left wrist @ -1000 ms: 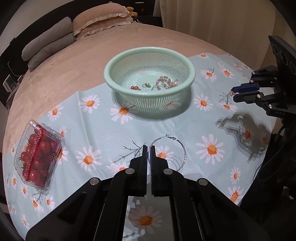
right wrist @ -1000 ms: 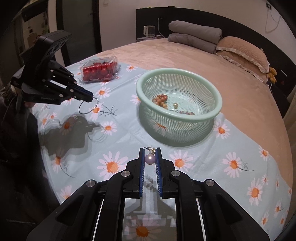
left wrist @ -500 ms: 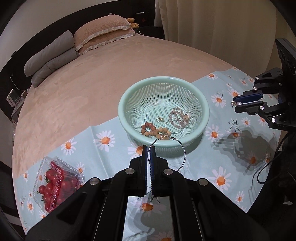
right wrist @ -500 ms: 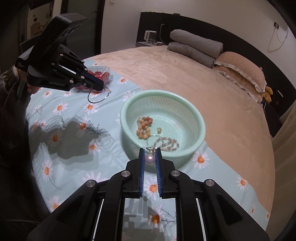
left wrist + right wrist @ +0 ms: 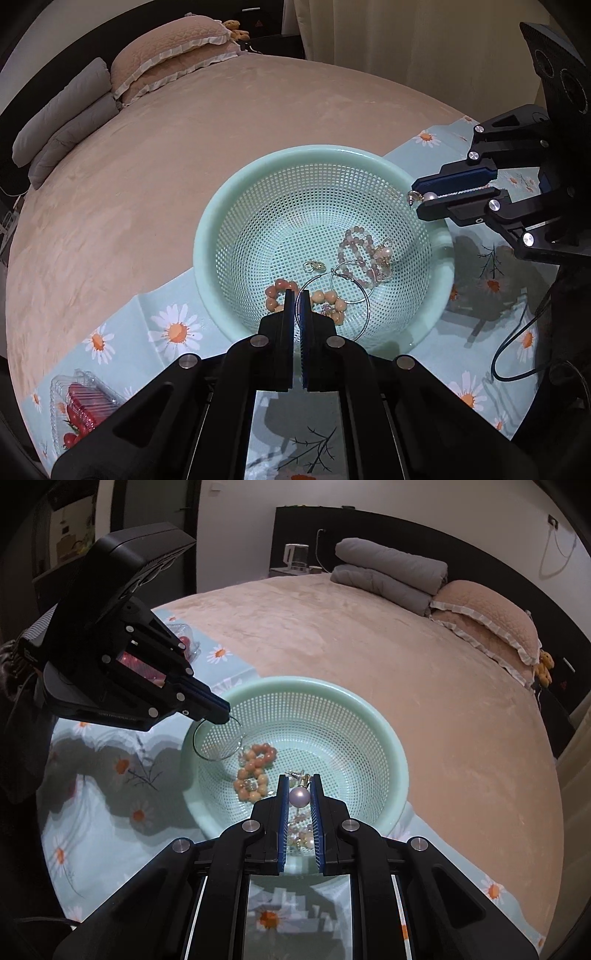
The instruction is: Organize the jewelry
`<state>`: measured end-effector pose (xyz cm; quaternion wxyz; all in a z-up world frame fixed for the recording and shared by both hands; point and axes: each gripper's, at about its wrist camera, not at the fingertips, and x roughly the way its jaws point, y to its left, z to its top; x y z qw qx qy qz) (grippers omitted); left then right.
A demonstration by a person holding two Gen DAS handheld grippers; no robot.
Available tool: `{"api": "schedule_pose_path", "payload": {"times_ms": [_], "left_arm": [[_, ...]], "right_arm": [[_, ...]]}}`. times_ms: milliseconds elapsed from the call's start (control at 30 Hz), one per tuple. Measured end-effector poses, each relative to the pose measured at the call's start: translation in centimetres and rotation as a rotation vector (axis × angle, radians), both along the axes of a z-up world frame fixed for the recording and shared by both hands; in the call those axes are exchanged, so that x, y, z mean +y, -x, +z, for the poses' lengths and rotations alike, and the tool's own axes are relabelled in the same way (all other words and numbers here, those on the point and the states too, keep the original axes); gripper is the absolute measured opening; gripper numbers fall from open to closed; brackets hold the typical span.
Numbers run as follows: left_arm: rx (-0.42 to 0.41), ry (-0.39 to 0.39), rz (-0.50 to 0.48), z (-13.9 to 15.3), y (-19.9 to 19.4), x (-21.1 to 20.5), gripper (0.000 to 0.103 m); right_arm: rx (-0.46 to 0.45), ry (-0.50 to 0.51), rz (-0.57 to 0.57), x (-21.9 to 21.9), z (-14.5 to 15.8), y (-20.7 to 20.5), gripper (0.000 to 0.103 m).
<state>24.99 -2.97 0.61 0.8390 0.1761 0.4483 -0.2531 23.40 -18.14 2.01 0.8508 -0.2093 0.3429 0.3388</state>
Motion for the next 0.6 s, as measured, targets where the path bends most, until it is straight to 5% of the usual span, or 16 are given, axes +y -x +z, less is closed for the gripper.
{"api": "schedule_pose_path", "payload": {"times_ms": [333,400,433,467,500,533,567,600], "left_arm": [[0.043,0.000,-0.016,-3.1,-2.2,-1.4,0.003],[0.033,0.034,0.001,-2.8,-1.9,-0.8,0.008],[0.021,0.051,0.012,-2.5,-1.6,-0.4,0.022],[0.000,0.065,0.028,-2.0,-1.2,0.0,0.035],[-0.031,0.075,0.050,-1.4,-0.7,0.5,0.067],[-0.071,0.087,0.076,-0.7,-0.1,1.1,0.087],[-0.115,0.105,0.101,0.1,0.6,1.8,0.090],[-0.148,0.124,0.125,0.8,1.1,2.4,0.095]], "right_arm": [[0.012,0.024,-0.029,0.9,-3.0,-2.7,0.011],[-0.033,0.018,-0.052,0.6,-2.7,-2.5,0.023],[-0.042,0.009,-0.063,0.3,-2.4,-2.3,0.033],[-0.067,0.005,-0.078,-0.1,-2.0,-2.1,0.057],[-0.104,-0.001,-0.095,-0.3,-1.6,-1.7,0.071],[-0.140,-0.011,-0.108,-0.6,-1.2,-1.1,0.076],[-0.180,-0.026,-0.130,-0.9,-0.7,-0.6,0.087],[-0.202,-0.047,-0.145,-1.2,-0.3,-0.3,0.087]]}}
